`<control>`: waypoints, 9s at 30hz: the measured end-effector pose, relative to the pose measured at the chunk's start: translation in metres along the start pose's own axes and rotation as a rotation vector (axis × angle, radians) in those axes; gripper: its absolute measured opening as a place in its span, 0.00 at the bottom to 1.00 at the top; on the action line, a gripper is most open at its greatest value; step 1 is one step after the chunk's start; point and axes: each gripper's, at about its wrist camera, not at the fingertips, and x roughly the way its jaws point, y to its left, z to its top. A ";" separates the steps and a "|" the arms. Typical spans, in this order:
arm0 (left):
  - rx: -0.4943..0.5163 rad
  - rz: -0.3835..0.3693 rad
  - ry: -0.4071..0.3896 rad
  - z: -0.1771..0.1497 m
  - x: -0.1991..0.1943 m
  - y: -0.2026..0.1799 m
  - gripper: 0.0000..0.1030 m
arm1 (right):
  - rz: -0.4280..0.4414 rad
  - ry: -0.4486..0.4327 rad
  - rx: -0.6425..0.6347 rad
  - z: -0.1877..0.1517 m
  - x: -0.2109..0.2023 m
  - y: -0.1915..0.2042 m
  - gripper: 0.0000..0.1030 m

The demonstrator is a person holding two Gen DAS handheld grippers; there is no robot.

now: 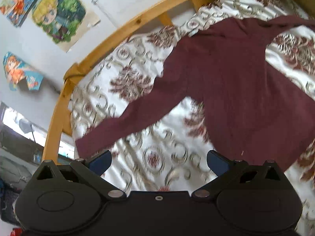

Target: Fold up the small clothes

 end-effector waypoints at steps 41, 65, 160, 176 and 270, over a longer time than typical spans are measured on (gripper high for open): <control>-0.286 -0.285 -0.097 0.063 0.194 -0.039 1.00 | -0.559 -0.394 0.221 0.166 0.136 -0.182 0.03; -0.393 -0.279 -0.180 0.016 0.140 0.017 0.99 | -0.104 -0.425 0.215 0.210 -0.006 -0.106 0.03; -0.127 -1.161 -0.196 -0.029 0.219 -0.079 0.99 | 0.065 -0.039 -0.239 0.208 0.309 -0.053 0.57; -0.010 -1.046 -0.214 -0.037 0.198 -0.093 0.99 | -0.016 0.034 -0.229 0.142 0.264 -0.052 0.50; -1.067 0.263 -0.240 -0.115 0.218 0.238 0.06 | 0.267 -0.099 -0.100 -0.004 0.205 0.023 1.00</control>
